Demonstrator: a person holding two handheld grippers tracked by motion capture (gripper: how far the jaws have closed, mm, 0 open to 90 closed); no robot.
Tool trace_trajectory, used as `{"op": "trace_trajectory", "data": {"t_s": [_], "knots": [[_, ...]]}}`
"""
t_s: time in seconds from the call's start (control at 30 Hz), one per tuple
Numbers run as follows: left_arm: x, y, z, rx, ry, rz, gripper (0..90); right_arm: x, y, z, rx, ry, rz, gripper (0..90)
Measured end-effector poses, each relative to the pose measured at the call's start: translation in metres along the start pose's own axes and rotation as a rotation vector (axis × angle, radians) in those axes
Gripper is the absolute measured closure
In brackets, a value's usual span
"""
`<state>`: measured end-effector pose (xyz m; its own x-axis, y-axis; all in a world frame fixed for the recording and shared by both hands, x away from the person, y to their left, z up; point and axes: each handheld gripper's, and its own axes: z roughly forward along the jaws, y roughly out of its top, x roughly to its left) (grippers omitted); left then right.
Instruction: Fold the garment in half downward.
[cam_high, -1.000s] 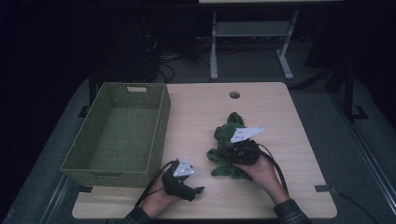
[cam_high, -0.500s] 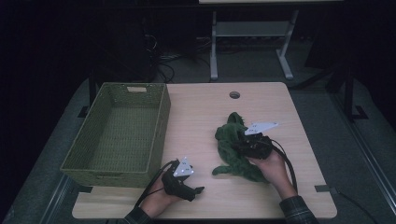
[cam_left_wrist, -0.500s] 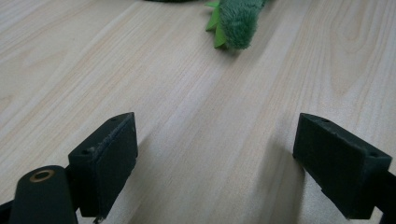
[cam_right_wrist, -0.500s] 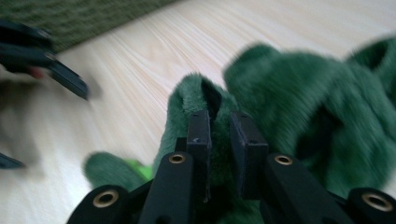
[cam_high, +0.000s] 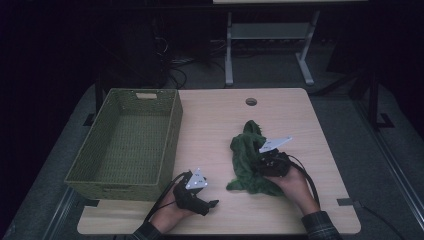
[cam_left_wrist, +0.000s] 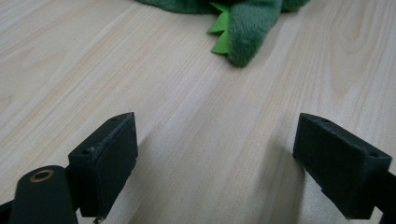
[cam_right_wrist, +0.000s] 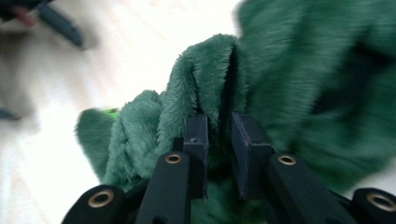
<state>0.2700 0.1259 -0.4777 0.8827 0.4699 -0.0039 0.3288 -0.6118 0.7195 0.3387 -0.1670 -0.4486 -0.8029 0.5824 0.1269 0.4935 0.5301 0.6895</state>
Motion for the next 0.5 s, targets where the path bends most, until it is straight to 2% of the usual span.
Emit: {"op": "trace_trajectory", "data": {"t_s": [0.03,0.1,0.33,0.37,0.5], "knots": [[0.0,0.0,0.0,0.0,0.0,0.0,13.2,0.003,0.001,0.003,-0.003,0.009,-0.018,76.5],[0.0,0.0,0.0,0.0,0.0,0.0,13.2,0.008,0.005,0.004,-0.032,0.04,-0.022,76.8],[0.0,0.0,0.0,-0.001,0.0,-0.001,13.2,0.006,0.005,0.016,-0.006,0.03,-0.021,76.1],[0.0,0.0,0.0,0.0,0.0,0.0,13.2,0.005,0.006,0.011,-0.014,0.017,-0.018,71.7],[0.0,0.0,0.0,0.0,0.0,0.0,13.2,0.002,0.008,-0.002,-0.053,-0.003,-0.012,67.6]]}}
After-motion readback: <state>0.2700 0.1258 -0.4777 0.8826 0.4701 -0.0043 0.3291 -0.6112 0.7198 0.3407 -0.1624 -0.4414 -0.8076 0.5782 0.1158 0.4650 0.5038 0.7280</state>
